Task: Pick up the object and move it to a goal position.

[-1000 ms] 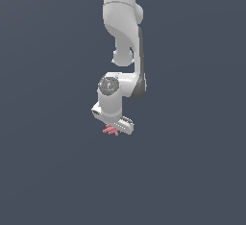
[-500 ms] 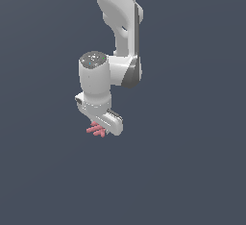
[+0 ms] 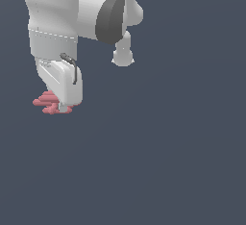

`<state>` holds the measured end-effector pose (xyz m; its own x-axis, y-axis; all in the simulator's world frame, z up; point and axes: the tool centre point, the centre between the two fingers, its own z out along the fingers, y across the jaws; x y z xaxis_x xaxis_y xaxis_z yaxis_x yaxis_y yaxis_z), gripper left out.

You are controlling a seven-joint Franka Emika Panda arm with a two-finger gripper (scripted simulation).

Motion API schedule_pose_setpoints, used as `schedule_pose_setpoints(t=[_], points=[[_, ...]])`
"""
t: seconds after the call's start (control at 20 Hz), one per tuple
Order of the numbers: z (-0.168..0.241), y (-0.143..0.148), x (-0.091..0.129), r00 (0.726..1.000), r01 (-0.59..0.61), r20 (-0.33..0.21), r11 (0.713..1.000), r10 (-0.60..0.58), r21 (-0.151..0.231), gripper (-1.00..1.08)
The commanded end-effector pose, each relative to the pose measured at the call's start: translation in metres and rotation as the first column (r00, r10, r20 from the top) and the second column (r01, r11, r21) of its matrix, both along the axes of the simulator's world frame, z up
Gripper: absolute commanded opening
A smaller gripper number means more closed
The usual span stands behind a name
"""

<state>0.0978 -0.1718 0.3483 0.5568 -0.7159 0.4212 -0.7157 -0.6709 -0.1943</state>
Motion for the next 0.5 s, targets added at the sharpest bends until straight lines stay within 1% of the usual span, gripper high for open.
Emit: schedule_pose_setpoints(t=[0.0,0.2,0.45], points=[[0.041,-0.014,-0.003,0.997,0.046,0.057,0.999,-0.046,-0.013,-1.00],[0.086,-0.029,-0.009,0.988,0.097,0.120,0.995,-0.093,-0.027,-1.00],[0.118,-0.038,-0.016,0.979,0.131,0.163,0.991,-0.124,-0.035,-1.00]])
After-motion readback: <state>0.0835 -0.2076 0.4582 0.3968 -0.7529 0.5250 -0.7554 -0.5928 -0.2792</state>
